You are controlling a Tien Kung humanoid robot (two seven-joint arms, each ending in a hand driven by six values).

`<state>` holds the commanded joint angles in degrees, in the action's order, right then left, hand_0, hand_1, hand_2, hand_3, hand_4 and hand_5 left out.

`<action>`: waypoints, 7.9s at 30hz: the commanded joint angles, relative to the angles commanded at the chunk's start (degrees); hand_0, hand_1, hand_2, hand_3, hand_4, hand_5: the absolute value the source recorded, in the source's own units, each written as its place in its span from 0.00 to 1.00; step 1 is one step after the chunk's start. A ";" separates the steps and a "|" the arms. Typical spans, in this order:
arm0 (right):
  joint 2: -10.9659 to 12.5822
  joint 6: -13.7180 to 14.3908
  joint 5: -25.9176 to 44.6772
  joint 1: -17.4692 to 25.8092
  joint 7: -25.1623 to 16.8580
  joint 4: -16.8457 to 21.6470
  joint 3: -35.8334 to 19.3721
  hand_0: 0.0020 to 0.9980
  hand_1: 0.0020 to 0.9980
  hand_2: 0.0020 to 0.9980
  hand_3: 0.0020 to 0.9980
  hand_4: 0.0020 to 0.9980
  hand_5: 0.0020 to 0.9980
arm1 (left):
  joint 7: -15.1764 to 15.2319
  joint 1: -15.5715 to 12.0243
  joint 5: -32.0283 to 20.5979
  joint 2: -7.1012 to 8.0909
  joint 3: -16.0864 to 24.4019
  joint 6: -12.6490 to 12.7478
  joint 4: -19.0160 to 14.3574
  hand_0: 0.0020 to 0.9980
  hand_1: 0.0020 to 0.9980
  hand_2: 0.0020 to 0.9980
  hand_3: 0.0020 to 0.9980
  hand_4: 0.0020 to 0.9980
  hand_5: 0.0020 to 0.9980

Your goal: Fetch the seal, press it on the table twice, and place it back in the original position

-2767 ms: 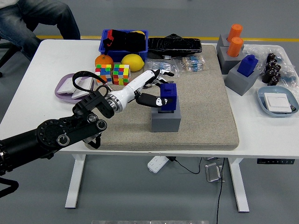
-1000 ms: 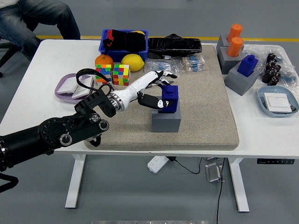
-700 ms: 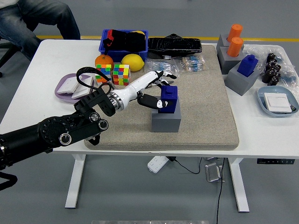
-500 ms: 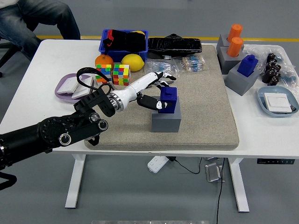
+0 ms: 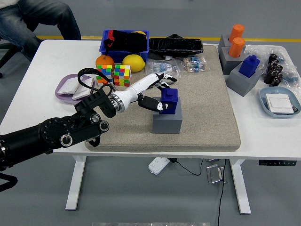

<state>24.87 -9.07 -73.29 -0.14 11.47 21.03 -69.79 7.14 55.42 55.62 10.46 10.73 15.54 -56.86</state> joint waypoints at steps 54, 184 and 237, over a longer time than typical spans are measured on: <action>-0.08 -0.06 -0.10 0.25 -0.02 0.03 0.19 0.93 0.77 0.77 0.78 0.83 0.46 | 0.50 -0.90 -2.90 0.09 -0.06 -1.68 1.01 0.83 0.77 0.71 0.84 0.82 0.00; -0.10 0.21 -0.42 -0.76 0.24 -0.15 -2.49 0.93 0.77 0.77 0.78 0.82 0.46 | 5.11 -15.31 -8.34 21.94 34.89 2.78 8.55 0.87 0.86 0.87 0.86 0.81 0.17; 2.10 -0.20 2.31 -2.81 0.99 -0.27 3.09 0.92 0.75 0.76 0.74 0.81 0.46 | 5.05 -16.48 -8.59 23.33 36.24 2.90 7.50 0.86 0.86 0.86 0.85 0.79 0.16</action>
<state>26.96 -9.27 -70.98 -2.95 12.46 20.76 -66.69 12.20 38.93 47.03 33.79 46.97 18.44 -49.36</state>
